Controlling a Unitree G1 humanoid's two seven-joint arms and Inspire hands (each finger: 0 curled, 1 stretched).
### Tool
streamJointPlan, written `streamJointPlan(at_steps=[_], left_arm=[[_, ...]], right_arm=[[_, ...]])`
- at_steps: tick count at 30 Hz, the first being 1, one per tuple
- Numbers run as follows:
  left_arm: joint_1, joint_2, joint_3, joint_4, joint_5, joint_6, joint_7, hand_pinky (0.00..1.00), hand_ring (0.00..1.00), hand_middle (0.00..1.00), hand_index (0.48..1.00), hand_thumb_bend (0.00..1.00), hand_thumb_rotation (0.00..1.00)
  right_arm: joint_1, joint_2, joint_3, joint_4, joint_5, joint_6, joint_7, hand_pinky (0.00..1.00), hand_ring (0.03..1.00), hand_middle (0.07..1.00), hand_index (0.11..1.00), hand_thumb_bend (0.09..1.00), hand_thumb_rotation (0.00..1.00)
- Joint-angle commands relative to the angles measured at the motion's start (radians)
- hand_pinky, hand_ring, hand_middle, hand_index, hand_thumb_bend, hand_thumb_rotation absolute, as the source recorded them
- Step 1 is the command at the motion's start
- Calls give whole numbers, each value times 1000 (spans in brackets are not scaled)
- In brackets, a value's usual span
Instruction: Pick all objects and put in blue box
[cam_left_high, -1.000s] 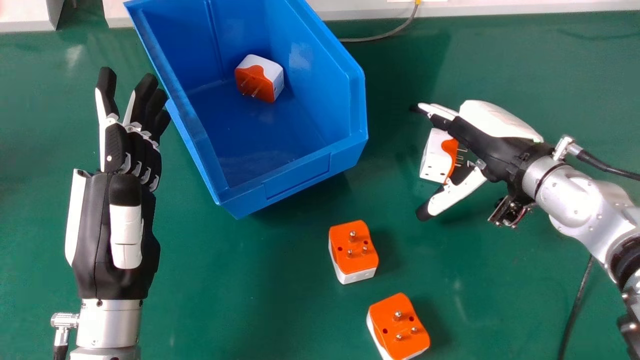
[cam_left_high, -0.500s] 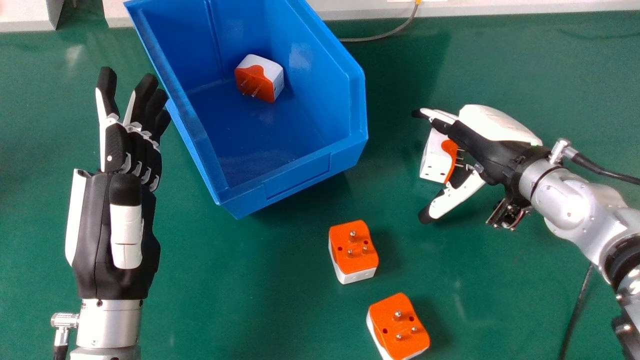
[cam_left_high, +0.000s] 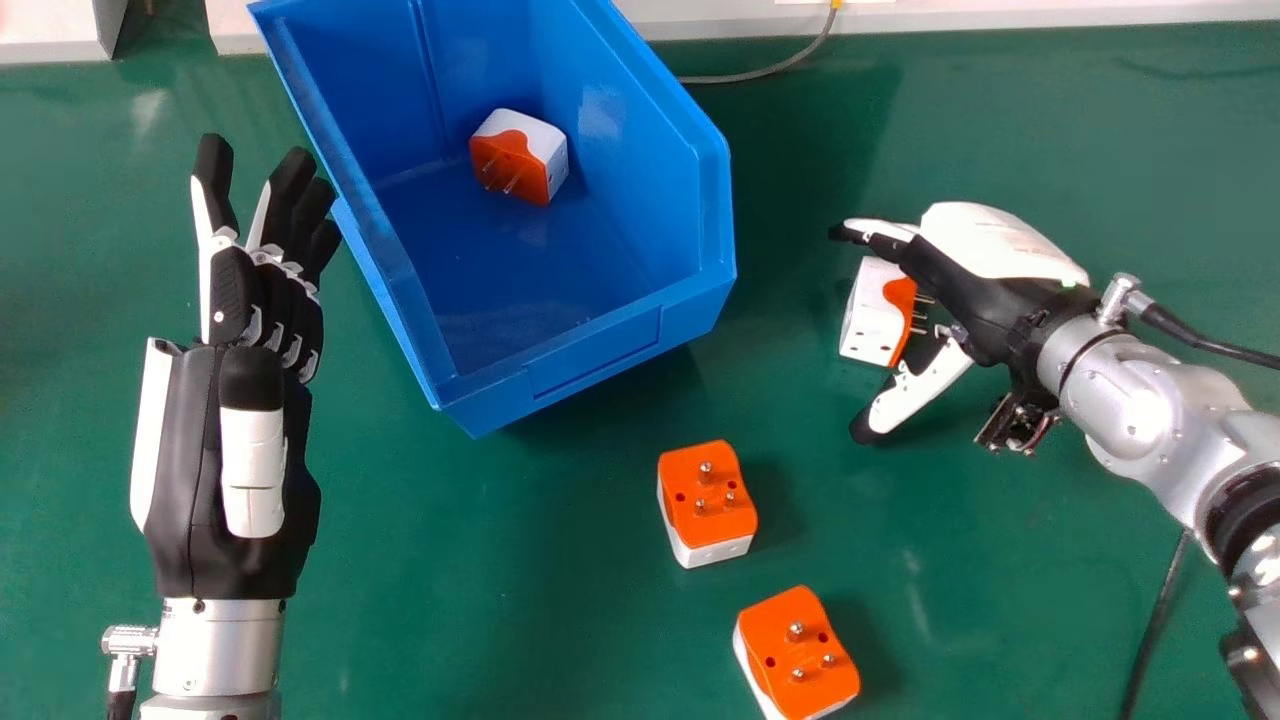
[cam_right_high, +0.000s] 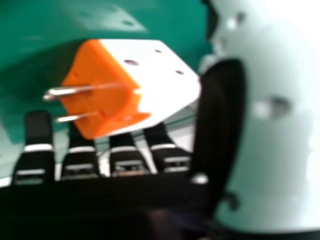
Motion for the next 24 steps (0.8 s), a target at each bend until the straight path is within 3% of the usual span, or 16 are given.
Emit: streamJointPlan(at_steps=[1, 16, 24], left_arm=[[-1, 2, 0, -18, -6, -19, -6, 973, 967, 973, 968, 887, 941], [1, 2, 2, -15, -14, -18, -16, 973, 965, 969, 968, 888, 941], [-1, 3, 4, -10, -8, -24, -16, 971, 965, 968, 968, 880, 939]], right_arm=[[-44, -3, 0, 0, 0, 6, -5, 758, 867, 897, 891, 1000, 174], [-45, 3, 34, 0, -45, 37, -112, 714, 825, 859, 852, 978, 113], [-37, 8, 30, 3, -39, 26, -160, 670, 755, 778, 768, 923, 35]])
